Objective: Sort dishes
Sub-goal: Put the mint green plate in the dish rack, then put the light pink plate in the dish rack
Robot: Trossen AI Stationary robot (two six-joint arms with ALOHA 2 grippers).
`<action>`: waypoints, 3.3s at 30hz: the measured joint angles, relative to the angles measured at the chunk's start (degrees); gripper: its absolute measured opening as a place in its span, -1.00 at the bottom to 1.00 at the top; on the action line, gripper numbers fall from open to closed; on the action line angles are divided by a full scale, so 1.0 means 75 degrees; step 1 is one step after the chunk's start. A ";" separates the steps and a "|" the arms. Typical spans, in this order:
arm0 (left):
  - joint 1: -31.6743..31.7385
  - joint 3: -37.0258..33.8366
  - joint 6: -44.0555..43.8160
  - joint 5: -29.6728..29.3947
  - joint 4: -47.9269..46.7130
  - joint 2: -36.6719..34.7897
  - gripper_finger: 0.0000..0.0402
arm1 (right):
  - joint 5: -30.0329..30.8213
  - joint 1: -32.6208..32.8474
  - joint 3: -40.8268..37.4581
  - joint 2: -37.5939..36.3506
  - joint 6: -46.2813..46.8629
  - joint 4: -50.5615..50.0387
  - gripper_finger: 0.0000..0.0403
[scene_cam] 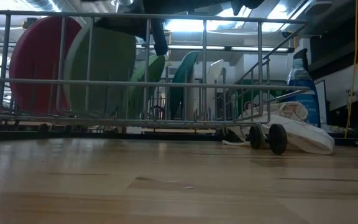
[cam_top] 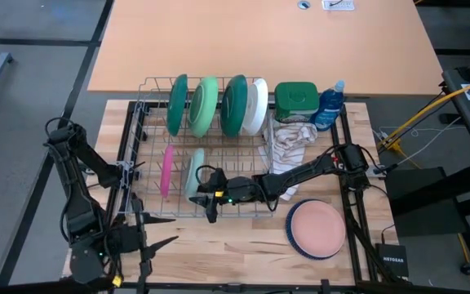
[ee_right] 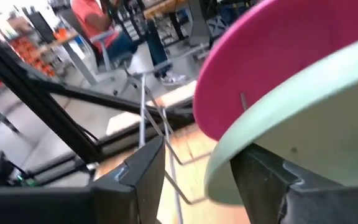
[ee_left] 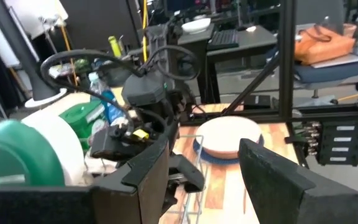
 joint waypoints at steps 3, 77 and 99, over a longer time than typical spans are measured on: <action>0.0110 0.0000 -0.0548 0.0006 -0.0465 0.0000 -0.08 | -0.0003 -0.0001 0.0000 -0.0029 -0.0029 -0.0553 -0.10; 0.1819 -0.5065 -0.0643 0.3734 0.1889 -0.4599 -0.08 | -0.1003 0.3864 -0.0084 -0.2891 0.6848 -0.9541 -0.10; 0.1825 -0.5065 -0.0281 0.3733 0.1874 -0.4599 -0.08 | -0.1521 0.3864 -0.0085 -0.1502 0.9838 -1.1312 -0.10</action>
